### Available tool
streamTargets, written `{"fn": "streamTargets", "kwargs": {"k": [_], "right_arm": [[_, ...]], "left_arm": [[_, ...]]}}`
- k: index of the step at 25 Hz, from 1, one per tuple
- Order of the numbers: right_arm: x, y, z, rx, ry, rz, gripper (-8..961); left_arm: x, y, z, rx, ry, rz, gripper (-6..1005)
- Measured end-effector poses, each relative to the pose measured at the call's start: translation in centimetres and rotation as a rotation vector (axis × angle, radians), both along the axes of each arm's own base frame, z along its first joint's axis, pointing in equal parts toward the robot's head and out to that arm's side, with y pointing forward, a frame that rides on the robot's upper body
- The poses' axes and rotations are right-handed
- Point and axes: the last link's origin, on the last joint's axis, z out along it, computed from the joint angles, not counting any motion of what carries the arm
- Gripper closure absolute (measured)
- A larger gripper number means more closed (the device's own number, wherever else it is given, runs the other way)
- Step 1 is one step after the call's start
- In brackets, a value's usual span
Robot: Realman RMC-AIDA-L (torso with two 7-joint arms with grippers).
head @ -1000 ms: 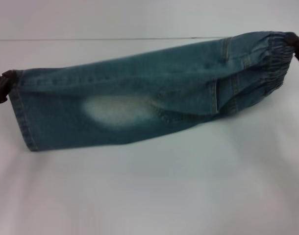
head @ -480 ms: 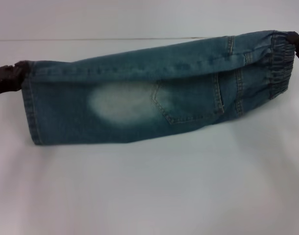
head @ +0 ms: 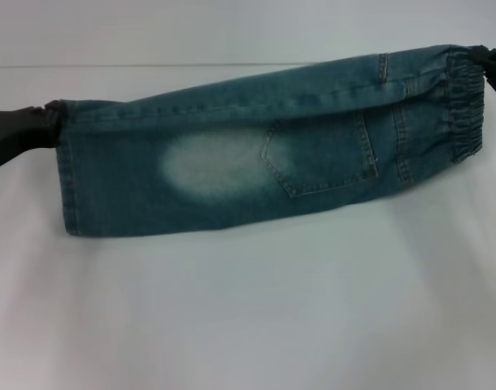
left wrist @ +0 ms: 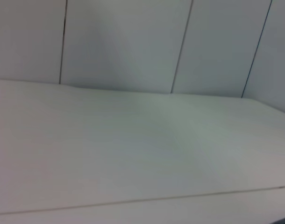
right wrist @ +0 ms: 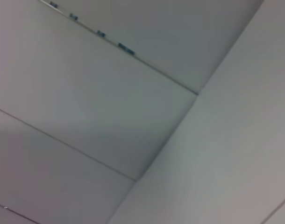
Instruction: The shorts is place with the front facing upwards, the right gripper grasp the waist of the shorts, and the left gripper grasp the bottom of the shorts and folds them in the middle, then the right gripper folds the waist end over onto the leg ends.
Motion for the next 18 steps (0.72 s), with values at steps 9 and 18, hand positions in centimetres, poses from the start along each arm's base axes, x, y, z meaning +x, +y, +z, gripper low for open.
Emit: {"fn": "streamTargets", "kwargs": {"k": [9, 18], "right_arm": [[0.1, 0.8, -0.3, 0.020, -0.176, -0.007, 638], [2.5, -2.5, 0.2, -0.050, -0.344, 0.069, 465]], "left_arm": [[0.6, 1.6, -0.8, 0.030, -0.002, 0.036, 836], [2.2, 0.1, 0.1, -0.001, -0.099, -0.094, 659]]}}
